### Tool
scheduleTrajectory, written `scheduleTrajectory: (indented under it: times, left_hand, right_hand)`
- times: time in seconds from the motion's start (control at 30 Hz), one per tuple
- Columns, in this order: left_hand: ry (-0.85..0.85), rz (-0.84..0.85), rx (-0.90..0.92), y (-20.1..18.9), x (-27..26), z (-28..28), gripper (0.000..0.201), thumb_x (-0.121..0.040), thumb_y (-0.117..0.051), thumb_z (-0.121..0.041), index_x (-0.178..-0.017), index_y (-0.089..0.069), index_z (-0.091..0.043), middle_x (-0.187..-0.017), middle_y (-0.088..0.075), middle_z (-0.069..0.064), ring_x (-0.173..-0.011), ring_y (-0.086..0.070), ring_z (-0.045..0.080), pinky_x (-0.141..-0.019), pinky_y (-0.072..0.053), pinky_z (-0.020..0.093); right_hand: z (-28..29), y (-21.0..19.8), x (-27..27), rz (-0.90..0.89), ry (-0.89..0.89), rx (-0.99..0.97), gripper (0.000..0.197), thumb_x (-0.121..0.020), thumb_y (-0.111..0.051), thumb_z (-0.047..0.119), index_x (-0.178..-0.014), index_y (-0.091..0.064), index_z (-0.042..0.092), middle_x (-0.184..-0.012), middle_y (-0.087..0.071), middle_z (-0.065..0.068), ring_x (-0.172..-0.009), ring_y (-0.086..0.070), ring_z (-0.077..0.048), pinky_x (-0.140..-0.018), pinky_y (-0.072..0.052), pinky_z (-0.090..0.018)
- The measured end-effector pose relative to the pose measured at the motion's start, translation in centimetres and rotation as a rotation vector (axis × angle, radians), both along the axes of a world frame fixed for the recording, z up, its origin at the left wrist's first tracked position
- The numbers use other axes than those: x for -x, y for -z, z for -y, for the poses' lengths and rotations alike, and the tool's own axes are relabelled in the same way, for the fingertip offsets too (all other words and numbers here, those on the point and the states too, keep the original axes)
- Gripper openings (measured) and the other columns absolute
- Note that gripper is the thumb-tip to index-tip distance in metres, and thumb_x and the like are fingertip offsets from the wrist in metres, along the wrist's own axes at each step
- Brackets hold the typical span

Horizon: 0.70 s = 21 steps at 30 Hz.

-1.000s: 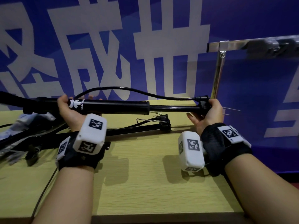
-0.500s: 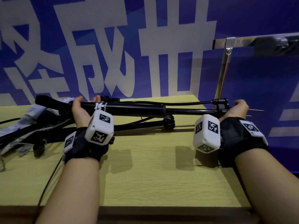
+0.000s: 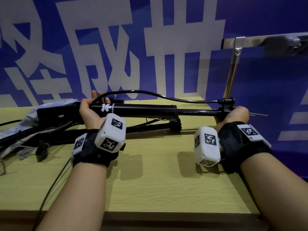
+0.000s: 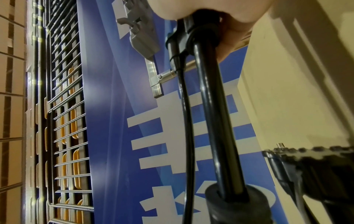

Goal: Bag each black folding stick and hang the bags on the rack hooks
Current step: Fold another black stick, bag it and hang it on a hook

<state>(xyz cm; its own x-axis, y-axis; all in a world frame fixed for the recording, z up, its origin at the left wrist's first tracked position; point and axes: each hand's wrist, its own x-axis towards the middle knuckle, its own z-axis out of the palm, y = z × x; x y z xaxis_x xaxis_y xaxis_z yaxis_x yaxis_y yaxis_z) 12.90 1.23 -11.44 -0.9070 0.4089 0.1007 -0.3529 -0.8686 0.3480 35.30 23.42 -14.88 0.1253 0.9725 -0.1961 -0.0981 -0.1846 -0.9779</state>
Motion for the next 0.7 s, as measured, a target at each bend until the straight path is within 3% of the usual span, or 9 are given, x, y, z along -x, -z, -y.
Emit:
scheduleTrajectory:
  times: [0.13, 0.27, 0.4, 0.53, 0.7]
  left_hand:
    - [0.021, -0.002, -0.034, -0.1, -0.9, -0.5, 0.012, -0.088, -0.045, -0.010, -0.088, -0.057, -0.010, -0.073, -0.069, -0.005, -0.067, -0.068, 0.010, -0.068, -0.052, 0.023]
    - [0.045, -0.021, -0.024, -0.1, -1.0, -0.7, 0.016, -0.089, -0.042, -0.011, -0.085, -0.057, -0.011, -0.064, -0.069, -0.004, -0.061, -0.067, 0.007, -0.066, -0.050, 0.022]
    - [0.066, -0.009, -0.049, 0.0, -1.2, -1.0, 0.012, -0.088, -0.044, -0.008, -0.085, -0.056, -0.009, -0.072, -0.069, 0.000, -0.065, -0.066, 0.009, -0.068, -0.051, 0.023]
    - [0.075, 0.000, -0.084, 0.1, -1.2, -1.3, 0.016, -0.085, -0.045, -0.006, -0.097, -0.055, -0.007, -0.090, -0.068, 0.001, -0.066, -0.065, 0.010, -0.063, -0.052, 0.023]
    - [0.118, -0.007, -0.055, 0.1, -1.5, -1.3, 0.010, -0.077, -0.052, -0.005, -0.084, -0.058, -0.009, -0.074, -0.059, -0.005, -0.047, -0.054, 0.007, -0.055, -0.049, 0.021]
  right_hand:
    - [0.7, -0.3, -0.1, 0.311, -0.091, -0.103, 0.029, -0.081, -0.069, 0.004, -0.107, -0.061, -0.008, -0.111, -0.064, -0.021, -0.106, -0.060, -0.034, -0.098, -0.046, -0.041]
    - [1.3, 0.3, 0.3, 0.463, -0.090, -0.242, 0.034, -0.073, -0.074, 0.000, -0.104, -0.060, -0.007, -0.107, -0.065, -0.021, -0.104, -0.061, -0.036, -0.097, -0.047, -0.044]
    - [2.0, 0.3, 0.2, 0.502, -0.105, -0.278, 0.036, -0.073, -0.075, 0.000, -0.105, -0.060, -0.006, -0.109, -0.064, -0.020, -0.106, -0.060, -0.035, -0.098, -0.046, -0.044]
    - [2.8, -0.1, 0.2, 0.532, -0.156, -0.282, 0.044, -0.072, -0.077, 0.003, -0.111, -0.057, -0.006, -0.115, -0.061, -0.020, -0.111, -0.056, -0.036, -0.099, -0.045, -0.042]
    - [4.1, -0.1, 0.6, 0.529, -0.187, -0.319, 0.039, -0.075, -0.074, 0.004, -0.109, -0.057, -0.004, -0.113, -0.062, -0.019, -0.109, -0.057, -0.035, -0.095, -0.047, -0.040]
